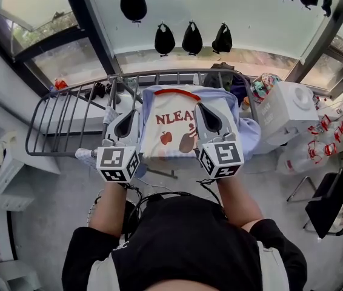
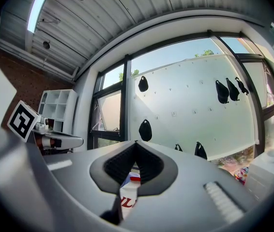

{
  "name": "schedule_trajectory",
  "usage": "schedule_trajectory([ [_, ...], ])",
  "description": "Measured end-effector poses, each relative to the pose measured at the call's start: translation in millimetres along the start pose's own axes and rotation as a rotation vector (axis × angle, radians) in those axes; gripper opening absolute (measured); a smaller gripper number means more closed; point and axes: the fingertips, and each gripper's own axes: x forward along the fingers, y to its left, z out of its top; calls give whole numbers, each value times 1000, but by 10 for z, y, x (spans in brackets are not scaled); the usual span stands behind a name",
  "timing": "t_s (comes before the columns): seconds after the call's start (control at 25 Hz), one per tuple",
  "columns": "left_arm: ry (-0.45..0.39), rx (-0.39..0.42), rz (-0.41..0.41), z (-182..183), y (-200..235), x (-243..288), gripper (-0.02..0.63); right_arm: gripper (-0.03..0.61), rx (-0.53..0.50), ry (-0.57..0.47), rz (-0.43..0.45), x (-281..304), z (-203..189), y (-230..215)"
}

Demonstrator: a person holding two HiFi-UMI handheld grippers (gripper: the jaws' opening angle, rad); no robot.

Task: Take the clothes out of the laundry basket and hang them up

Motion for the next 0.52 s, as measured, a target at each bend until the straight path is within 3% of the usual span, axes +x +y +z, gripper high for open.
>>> schedule_trajectory([
  [0.52, 5, 8, 29, -47, -241, -128, 8, 12, 49, -9, 66, -197, -98, 14],
])
